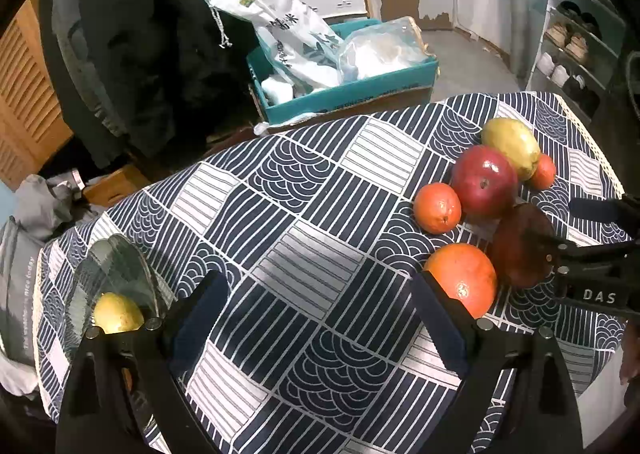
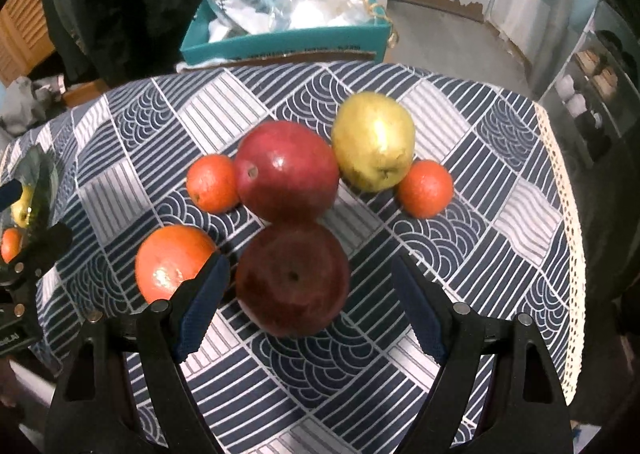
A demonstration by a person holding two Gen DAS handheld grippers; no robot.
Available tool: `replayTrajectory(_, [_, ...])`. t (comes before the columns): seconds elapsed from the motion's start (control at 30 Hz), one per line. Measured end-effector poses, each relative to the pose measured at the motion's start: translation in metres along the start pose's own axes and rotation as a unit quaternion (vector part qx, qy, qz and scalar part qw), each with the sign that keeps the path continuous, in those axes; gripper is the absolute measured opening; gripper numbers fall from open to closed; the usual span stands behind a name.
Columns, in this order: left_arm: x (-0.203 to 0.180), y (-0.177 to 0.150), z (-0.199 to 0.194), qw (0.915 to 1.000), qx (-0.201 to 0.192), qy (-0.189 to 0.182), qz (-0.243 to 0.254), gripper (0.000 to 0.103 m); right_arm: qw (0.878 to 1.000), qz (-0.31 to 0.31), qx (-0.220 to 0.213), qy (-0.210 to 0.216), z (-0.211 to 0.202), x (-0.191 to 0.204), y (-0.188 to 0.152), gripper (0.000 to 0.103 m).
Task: Organize fruits
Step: 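Grasp the dark red apple with the right tool while the left tool approaches an orange, then grasp the large orange with the left tool and lift both fruits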
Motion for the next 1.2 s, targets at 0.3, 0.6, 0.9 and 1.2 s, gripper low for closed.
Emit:
replayTrajectory(0.3, [-0.007,0.000,0.006,0.9998,0.006,-0.020,0.004,0.094,0.998,0.025,0.023,0.044,0.021,0.001,0.000,0.084])
replayTrajectory(0.6, [-0.011,0.000,0.008,0.9989,0.012,-0.045,-0.002,0.094,0.996,0.036,0.053,0.066,0.039,0.003,-0.005,0.078])
replayTrajectory(0.9, [-0.031,0.002,0.009,0.9970,0.011,-0.075,0.013,0.094,0.997,0.056,0.047,0.041,0.036,-0.013,-0.009,0.071])
replayTrajectory(1.2, [-0.065,0.003,0.026,0.9930,0.033,-0.108,0.034,0.094,0.999,0.034,0.015,-0.036,0.013,-0.035,-0.012,0.071])
Point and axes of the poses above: each gripper's, at about its wrist camera, not at the fingertips, and z roughly the way its jaws point, x to its left, y to its top, the point moved 4 cm from there along z, roughly the way its jaws point, and after that the axes turned 4 degrees about x, right-handed, at the moved point
